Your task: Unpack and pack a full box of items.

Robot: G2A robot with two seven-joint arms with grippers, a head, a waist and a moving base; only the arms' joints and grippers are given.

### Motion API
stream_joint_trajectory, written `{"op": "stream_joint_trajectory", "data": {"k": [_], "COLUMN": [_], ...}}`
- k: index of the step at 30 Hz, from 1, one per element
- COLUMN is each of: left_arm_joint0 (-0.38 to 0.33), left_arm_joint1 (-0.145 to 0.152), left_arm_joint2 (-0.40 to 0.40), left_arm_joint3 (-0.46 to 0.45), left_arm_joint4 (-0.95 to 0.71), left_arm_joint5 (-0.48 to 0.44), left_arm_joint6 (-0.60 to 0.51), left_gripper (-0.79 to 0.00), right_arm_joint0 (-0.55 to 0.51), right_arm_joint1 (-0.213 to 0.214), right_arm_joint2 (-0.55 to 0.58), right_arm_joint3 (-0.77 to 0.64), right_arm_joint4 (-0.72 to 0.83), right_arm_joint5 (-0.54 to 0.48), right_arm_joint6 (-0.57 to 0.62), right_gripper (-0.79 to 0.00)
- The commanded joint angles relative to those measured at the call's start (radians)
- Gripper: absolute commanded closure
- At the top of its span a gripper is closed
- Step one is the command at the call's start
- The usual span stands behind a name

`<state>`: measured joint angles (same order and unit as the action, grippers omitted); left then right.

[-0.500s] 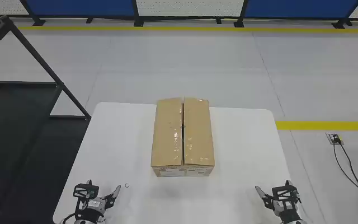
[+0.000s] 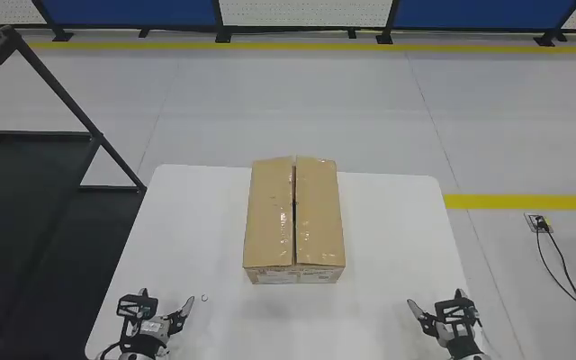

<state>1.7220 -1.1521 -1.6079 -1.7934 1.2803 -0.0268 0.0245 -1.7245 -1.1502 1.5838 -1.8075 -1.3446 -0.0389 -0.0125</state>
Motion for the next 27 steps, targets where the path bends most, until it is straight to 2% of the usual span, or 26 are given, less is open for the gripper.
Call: {"op": "stream_joint_trajectory", "data": {"k": [1, 7, 14, 27], "left_arm_joint0": [0.001, -0.010, -0.043, -0.044], "left_arm_joint1": [0.000, -0.001, -0.008, -0.008], "left_arm_joint2": [-0.020, -0.037, -0.025, -0.018], "left_arm_joint3": [0.000, -0.020, -0.063, -0.072], "left_arm_joint4": [-0.039, -0.048, -0.059, -0.061], "left_arm_joint5": [-0.030, -0.048, -0.037, -0.050], "left_arm_joint6": [0.027, 0.082, 0.126, 0.121], "left_gripper": [-0.785, -0.785, -0.785, -0.785], "right_arm_joint0": [0.003, 0.003, -0.006, -0.009], "right_arm_joint1": [0.000, -0.002, -0.007, -0.007], "right_arm_joint2": [-0.009, -0.019, -0.005, 0.000], "right_arm_joint3": [-0.007, -0.045, -0.138, -0.161], "right_arm_joint4": [-0.026, -0.044, 0.032, 0.044], "right_arm_joint5": [-0.013, -0.033, -0.042, -0.047], "right_arm_joint6": [-0.007, -0.026, -0.047, -0.036], "right_gripper": [-0.785, -0.785, -0.785, -0.785]}}
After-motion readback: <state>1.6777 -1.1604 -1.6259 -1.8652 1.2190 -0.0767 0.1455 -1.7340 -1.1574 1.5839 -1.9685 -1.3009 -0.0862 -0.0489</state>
